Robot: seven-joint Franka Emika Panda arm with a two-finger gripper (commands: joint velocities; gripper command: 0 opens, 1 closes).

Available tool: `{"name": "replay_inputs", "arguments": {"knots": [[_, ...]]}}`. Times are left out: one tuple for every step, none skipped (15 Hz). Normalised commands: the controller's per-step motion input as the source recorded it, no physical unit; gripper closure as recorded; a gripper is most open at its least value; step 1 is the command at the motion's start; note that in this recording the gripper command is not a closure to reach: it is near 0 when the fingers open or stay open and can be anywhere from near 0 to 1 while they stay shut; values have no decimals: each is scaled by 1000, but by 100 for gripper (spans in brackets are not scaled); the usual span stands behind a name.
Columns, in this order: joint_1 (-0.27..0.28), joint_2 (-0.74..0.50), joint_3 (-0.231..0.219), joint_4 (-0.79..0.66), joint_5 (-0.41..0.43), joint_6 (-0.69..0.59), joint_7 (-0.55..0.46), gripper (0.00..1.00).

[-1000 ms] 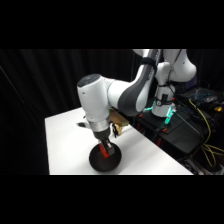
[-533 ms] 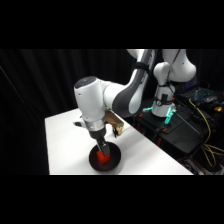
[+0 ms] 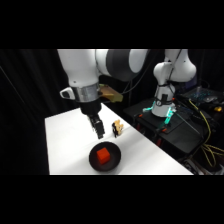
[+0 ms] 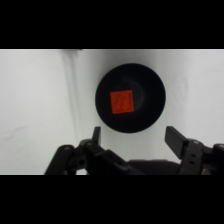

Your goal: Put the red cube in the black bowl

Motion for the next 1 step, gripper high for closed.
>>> {"name": "replay_inputs", "arguments": {"knots": [[-59,-62,9,334,-79,-437,-30,0]]}}
